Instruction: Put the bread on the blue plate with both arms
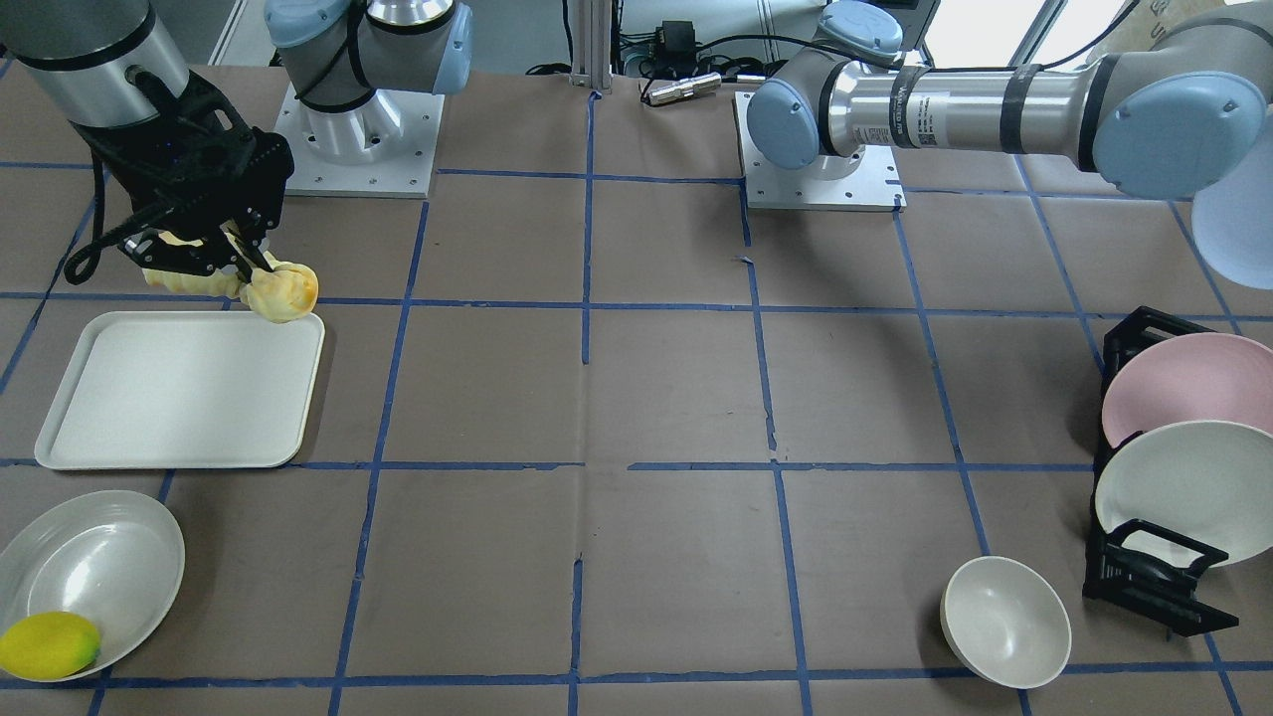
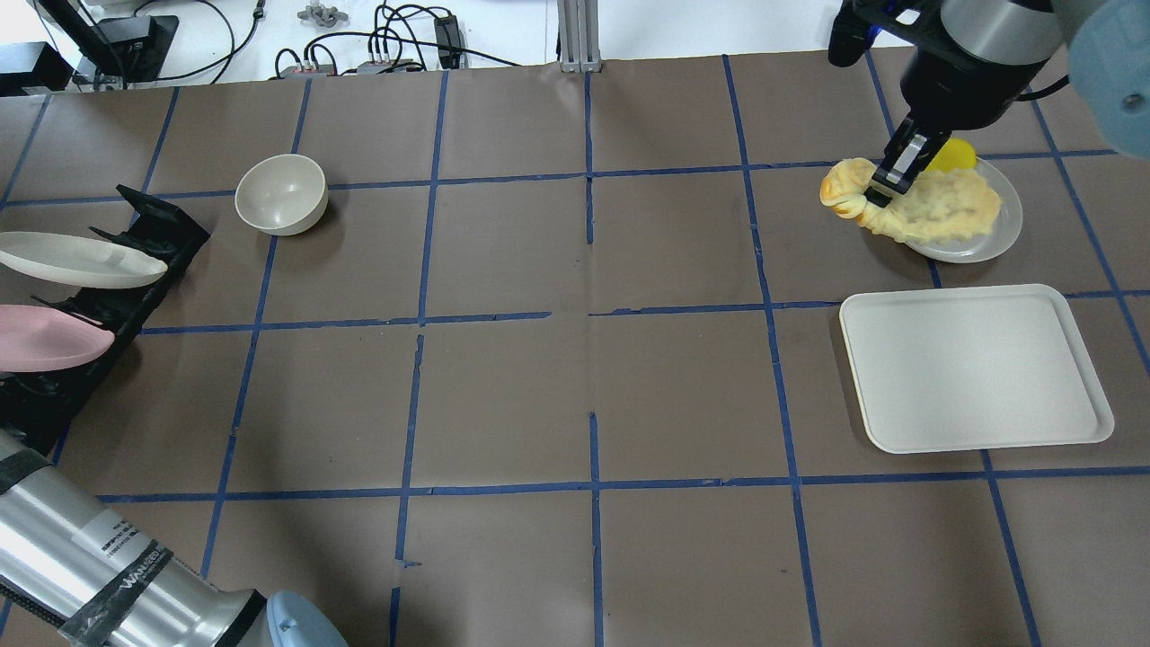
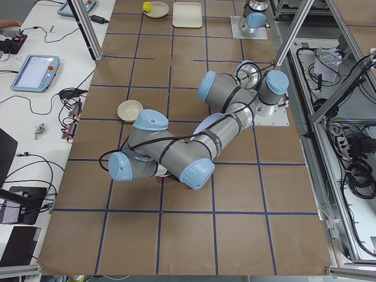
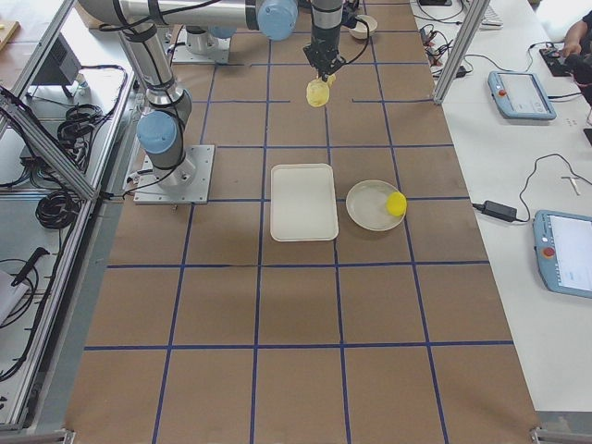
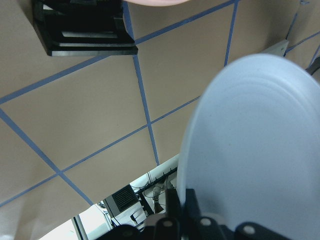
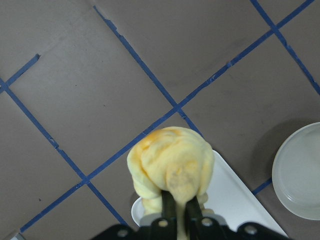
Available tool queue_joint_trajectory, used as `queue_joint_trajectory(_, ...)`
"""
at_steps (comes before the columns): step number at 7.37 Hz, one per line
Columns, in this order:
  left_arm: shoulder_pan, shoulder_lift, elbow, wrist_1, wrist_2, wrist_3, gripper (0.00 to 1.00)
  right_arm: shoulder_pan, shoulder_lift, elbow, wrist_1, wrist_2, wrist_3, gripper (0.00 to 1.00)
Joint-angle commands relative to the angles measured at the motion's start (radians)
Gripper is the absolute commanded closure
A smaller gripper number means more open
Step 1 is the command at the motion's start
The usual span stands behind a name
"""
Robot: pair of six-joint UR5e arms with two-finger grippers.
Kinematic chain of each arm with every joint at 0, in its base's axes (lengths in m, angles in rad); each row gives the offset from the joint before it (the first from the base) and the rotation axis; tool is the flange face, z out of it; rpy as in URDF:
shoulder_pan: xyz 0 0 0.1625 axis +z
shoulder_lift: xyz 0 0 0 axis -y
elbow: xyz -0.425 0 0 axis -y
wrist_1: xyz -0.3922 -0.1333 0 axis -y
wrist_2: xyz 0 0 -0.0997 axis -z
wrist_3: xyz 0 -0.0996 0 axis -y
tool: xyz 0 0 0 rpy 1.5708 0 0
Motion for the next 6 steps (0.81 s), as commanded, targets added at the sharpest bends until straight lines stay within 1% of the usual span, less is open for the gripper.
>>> queue_joint_trajectory(1, -0.057, 0.003, 0.001, -0.054, -0.033, -0.072, 0.94, 0.003, 0.003, 0.001, -0.007, 0.008, 0.007, 0.88)
queue_joint_trajectory(2, -0.08, 0.009, -0.001, -0.065, -0.059, -0.08, 0.95, 0.0, 0.004, 0.002, -0.009, 0.005, -0.005, 0.88)
queue_joint_trajectory(3, -0.113, 0.009, -0.002, -0.067, -0.063, -0.088, 0.95, -0.009, 0.006, 0.008, -0.007, 0.006, -0.019, 0.88)
queue_joint_trajectory(6, -0.164, 0.015, -0.001, -0.083, -0.111, -0.134, 0.95, -0.013, 0.009, 0.008, -0.009, 0.008, -0.031, 0.88)
